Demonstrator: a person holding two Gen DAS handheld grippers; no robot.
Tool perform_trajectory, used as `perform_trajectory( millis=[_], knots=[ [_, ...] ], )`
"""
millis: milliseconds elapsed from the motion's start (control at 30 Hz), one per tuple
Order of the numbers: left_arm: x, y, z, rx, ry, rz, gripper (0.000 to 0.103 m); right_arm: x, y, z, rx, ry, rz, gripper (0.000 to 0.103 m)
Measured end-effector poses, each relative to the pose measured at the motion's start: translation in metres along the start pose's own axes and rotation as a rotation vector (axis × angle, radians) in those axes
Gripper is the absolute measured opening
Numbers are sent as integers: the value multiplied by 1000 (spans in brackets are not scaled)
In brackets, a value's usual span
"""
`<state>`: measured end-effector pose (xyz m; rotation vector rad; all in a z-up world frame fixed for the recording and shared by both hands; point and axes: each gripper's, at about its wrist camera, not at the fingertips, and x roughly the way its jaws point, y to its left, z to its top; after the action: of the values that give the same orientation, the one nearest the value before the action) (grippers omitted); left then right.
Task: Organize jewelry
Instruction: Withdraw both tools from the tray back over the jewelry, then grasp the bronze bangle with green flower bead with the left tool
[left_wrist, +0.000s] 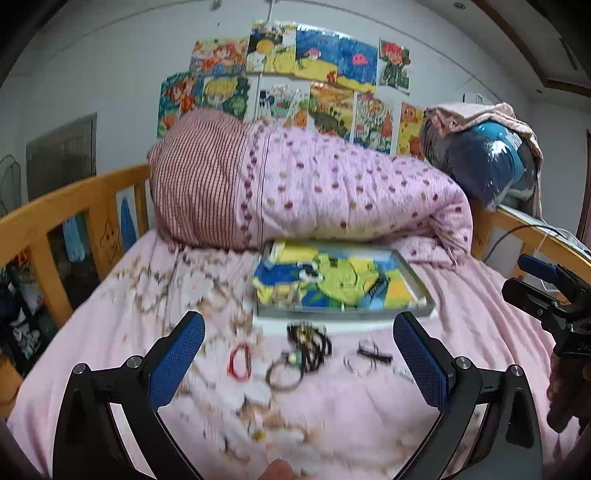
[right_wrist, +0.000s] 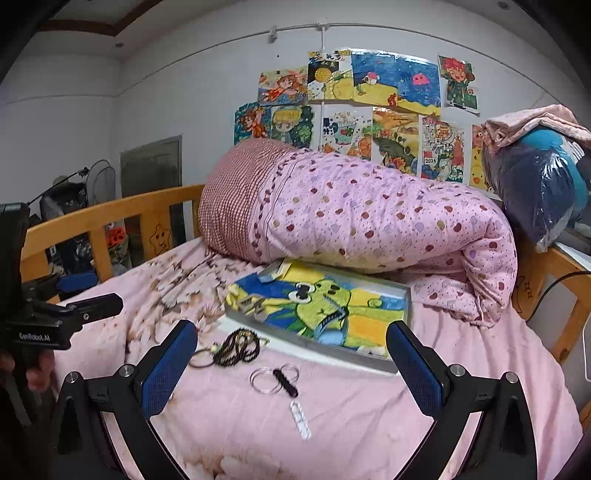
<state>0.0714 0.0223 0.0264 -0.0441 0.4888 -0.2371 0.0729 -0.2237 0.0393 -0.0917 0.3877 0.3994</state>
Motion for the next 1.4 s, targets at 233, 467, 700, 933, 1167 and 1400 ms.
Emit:
perform_trajectory(
  millis=[233,467,700,933,1167,1400],
  knots=[
    [-6,-4,-15,2,75,24,100,1,-5,-18,37,54,4,103],
    [16,3,-29,-14,225,24,100,15,-7,-42,76,135,9,103],
    [30,16,-36,-93,316,17,100,45,-7,-63,104,248,38,103],
    [48,17,-37,-76,369,-10,100,80,-10,-88,121,384,98,103],
    [81,21,-33,-20,399,-76,100,109,-17,-102,135,454,154,103],
    [120,26,-42,-9,461,-129,96,136,-36,-113,242,484,170,103]
  ],
)
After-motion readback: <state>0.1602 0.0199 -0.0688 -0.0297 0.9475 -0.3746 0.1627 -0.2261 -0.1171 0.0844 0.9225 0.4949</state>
